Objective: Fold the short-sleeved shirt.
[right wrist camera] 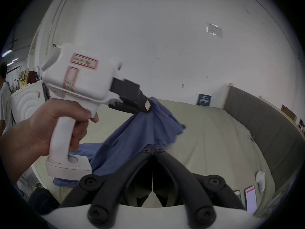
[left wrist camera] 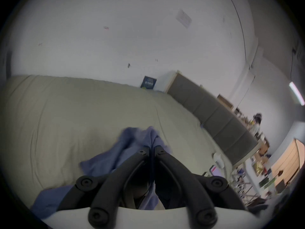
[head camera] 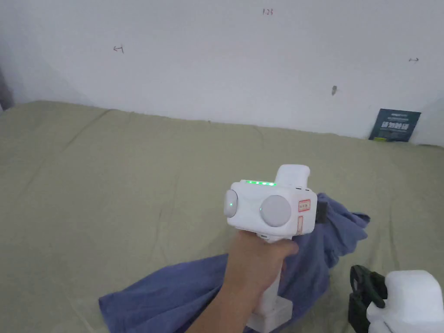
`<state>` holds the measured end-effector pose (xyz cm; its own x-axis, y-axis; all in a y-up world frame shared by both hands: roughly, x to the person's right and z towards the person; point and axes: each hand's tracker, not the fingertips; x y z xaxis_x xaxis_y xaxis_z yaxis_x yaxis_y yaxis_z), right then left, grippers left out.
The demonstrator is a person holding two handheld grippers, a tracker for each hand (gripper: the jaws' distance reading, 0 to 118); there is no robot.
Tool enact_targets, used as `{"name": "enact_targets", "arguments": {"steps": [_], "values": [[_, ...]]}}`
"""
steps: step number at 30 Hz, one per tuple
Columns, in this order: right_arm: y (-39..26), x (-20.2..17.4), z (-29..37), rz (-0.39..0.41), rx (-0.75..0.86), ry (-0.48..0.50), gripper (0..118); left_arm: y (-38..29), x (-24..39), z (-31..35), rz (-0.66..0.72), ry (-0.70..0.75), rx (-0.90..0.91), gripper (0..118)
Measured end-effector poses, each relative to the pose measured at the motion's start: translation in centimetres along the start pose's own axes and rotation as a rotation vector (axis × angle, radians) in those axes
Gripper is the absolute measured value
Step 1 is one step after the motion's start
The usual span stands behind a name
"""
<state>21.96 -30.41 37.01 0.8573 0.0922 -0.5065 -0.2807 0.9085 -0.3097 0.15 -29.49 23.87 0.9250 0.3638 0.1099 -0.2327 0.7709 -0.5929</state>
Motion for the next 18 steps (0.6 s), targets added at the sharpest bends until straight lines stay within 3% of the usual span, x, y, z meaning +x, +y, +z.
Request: {"name": "enact_targets", "arguments": {"steps": [3,6,10,11,13,18], "values": [[-1.0,1.9,0.4,-0.027,-0.013,-0.026,0,-3.8,0.1,-5.9,0.011,0.116,-0.19,4],[-1.9,3.2,0.6,-0.04,-0.029,-0.042,0,-8.4,-0.8,-10.6,0.07,0.138,-0.34,4],[-2.4,4.5,1.1,-0.05,-0.027,-0.054,0,-10.7,-0.6,-10.7,0.105,0.115,-0.269,8],[-2.4,4.7,1.2,-0.056,-0.023,-0.056,0,-10.6,-0.3,-9.9,0.109,0.08,-0.232,28],[-2.6,4.8,1.5,-0.072,-0.013,-0.051,1,-11.2,0.7,-7.8,0.067,0.046,-0.203,118],[-3.6,3.3,2.6,-0.04,0.001,-0.023,2,-14.5,1.0,2.3,-0.002,0.068,-0.05,118]]}}
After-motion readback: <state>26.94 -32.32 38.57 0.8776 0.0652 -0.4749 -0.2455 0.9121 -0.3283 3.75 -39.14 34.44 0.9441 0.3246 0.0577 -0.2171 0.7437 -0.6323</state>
